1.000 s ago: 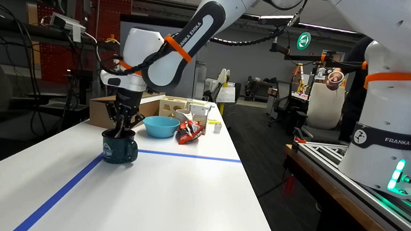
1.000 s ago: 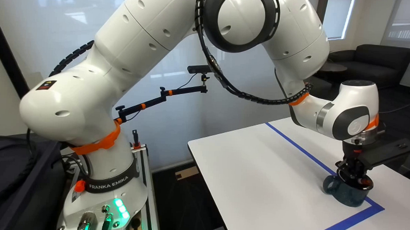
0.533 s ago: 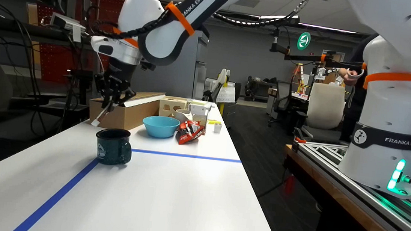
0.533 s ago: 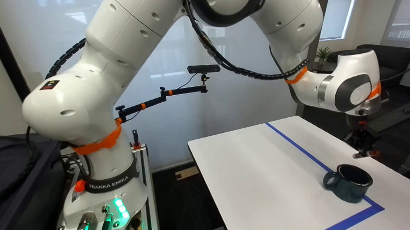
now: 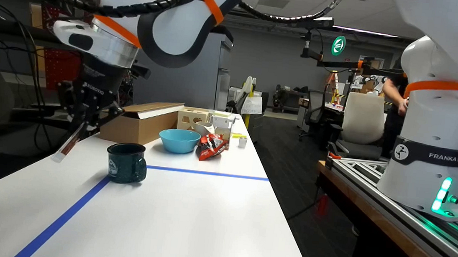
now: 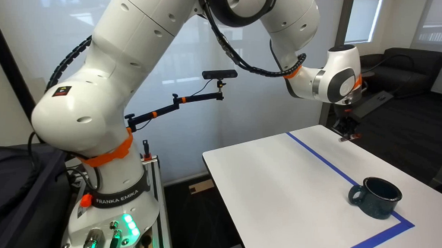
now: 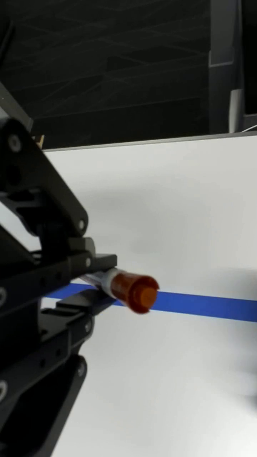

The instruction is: Take the marker out of the cup

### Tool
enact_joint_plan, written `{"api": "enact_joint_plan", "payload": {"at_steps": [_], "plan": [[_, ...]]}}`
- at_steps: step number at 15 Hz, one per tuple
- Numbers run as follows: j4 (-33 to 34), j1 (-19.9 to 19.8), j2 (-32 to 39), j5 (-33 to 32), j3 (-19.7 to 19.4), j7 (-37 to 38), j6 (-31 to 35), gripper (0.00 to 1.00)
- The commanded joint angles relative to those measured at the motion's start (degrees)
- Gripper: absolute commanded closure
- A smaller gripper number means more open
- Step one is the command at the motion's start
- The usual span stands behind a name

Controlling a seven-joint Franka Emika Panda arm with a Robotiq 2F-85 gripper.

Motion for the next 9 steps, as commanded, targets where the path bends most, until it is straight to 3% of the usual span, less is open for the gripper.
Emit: {"api": "enact_joint_plan", "payload": {"at_steps": [1,9], "plan": [[1.84,-0.30,4.93,2.42,3.19,-3.67,1.50,0.95],[3.70,-3.31,13.83,5.10,6.28,-8.01,0.77,0.95]]}}
